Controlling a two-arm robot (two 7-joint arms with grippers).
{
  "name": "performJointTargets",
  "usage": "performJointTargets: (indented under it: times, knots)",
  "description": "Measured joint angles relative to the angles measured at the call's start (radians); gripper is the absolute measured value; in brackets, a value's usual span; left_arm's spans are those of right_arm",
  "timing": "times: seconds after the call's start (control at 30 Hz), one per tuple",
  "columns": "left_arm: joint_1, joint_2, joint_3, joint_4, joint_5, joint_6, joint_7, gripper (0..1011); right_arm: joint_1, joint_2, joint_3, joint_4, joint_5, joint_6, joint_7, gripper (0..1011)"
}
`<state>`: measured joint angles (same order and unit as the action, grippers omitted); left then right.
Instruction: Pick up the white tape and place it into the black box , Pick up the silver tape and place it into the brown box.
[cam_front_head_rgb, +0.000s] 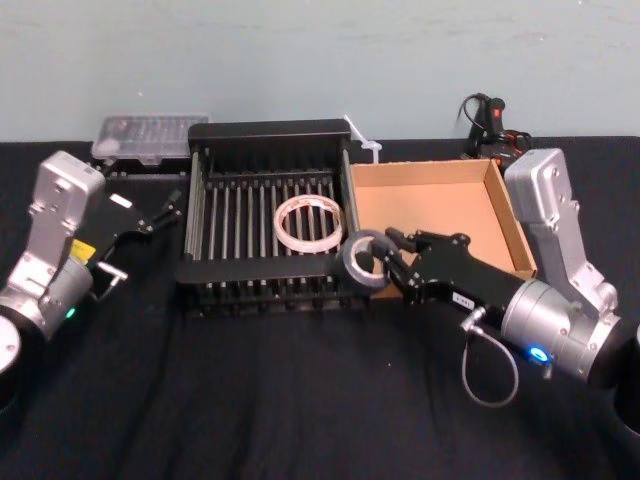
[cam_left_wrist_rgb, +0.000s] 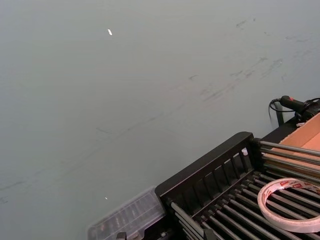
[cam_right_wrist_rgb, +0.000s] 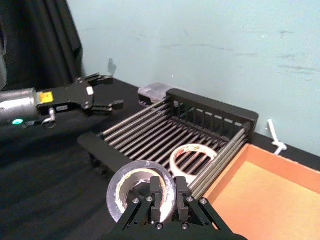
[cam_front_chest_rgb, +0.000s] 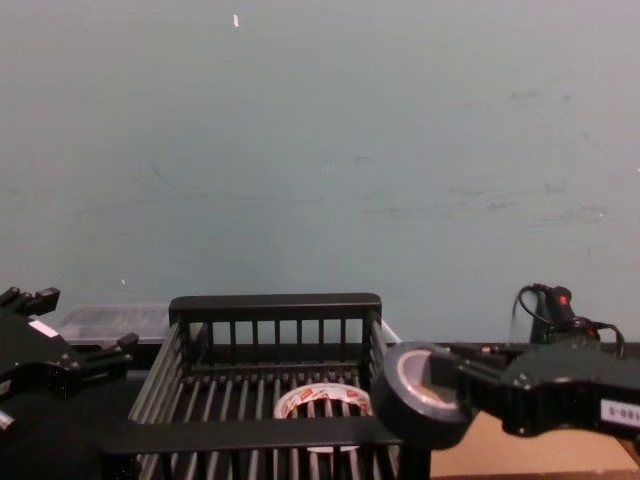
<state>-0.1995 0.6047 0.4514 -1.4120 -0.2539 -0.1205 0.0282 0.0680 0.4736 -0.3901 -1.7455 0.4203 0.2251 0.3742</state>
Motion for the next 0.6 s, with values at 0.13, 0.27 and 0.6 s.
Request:
performJointTargets:
  times: [0.13, 0.27, 0.6]
  knots:
    - [0.0, 0.0, 0.0, 0.0, 0.0, 0.0, 0.0, 1001, 0.014, -0.013, 0.008, 0.015, 0.009, -0.001, -0.017, 204]
    - [0.0, 0.0, 0.0, 0.0, 0.0, 0.0, 0.0, 1001, 0.027, -0.026, 0.016, 0.035, 0.014, -0.001, -0.032, 204]
    - [0.0, 0.0, 0.0, 0.0, 0.0, 0.0, 0.0, 1001, 0.08, -0.088, 0.034, 0.128, 0.009, -0.016, -0.09, 204]
